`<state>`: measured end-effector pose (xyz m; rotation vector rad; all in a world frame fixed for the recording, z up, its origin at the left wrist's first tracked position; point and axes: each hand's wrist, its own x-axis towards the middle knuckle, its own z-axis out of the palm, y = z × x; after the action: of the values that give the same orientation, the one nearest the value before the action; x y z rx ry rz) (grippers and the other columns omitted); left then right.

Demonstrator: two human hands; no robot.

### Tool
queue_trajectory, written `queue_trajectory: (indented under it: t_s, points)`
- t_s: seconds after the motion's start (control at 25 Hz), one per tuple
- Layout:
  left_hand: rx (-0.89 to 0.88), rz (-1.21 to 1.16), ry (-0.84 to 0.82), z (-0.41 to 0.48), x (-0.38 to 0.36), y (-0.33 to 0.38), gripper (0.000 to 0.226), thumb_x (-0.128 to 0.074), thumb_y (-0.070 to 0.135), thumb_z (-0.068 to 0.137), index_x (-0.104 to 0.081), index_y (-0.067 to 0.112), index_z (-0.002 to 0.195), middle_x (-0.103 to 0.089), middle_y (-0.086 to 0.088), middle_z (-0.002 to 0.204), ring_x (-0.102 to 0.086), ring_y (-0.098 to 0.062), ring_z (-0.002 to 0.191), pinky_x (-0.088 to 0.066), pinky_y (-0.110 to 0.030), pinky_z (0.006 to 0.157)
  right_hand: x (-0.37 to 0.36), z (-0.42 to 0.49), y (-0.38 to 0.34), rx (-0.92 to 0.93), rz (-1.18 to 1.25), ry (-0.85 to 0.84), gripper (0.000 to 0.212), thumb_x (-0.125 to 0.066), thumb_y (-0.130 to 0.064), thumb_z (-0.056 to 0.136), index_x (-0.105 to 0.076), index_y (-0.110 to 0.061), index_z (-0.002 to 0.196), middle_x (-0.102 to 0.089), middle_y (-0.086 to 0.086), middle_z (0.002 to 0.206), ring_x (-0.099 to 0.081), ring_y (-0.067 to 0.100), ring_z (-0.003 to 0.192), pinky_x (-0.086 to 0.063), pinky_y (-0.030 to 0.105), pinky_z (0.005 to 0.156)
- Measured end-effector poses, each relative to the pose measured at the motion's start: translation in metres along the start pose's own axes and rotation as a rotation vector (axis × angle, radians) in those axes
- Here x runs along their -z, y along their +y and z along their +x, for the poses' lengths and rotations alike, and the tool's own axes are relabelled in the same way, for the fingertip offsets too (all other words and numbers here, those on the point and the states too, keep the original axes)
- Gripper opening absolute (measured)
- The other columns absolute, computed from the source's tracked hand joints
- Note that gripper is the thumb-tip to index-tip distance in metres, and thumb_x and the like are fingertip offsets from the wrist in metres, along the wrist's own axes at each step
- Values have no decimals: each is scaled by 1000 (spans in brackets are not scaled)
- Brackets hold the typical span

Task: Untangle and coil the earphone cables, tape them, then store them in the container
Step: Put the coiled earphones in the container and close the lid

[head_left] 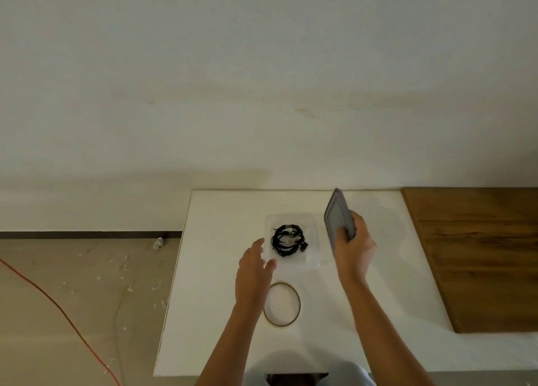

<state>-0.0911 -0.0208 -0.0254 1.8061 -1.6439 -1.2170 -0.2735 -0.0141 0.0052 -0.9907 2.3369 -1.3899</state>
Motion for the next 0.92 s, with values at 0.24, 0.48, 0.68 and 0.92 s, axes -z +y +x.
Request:
queue_trajectory:
  t_s: [0.24,0.48,0.68,0.92]
  points:
    - [11,-173,68,4,-2,-1,31,-51,20,98,-56,18,128,-66,0,110,-65,-15,86,-55,-31,81,-38,-57,21,631,-388,-332,73,-70,-2,77,-38,-10,142,-51,15,140,-47,33,130,-31,48,111]
    - [45,-210,54,8,4,3,41,-49,41,95,-62,16,125,-68,1,112,-66,-19,101,-54,-37,90,-50,-68,43,634,-541,-635,82,-43,-52,89,-9,-13,152,-27,10,152,-17,27,142,-9,36,117]
    - [6,-44,103,14,2,7,38,-61,29,92,-60,11,126,-68,-6,118,-66,-18,103,-46,-16,79,-57,-62,28,559,-541,-720,82,-54,-42,92,-8,-9,151,-3,2,158,11,17,141,-4,30,111]
    - [-11,8,139,21,6,15,36,-69,28,87,-63,10,117,-73,-7,99,-70,-17,81,-53,-19,73,-54,-58,34,623,-476,-705,64,-42,-41,98,-22,-8,149,-18,4,157,-3,14,143,-12,30,114]
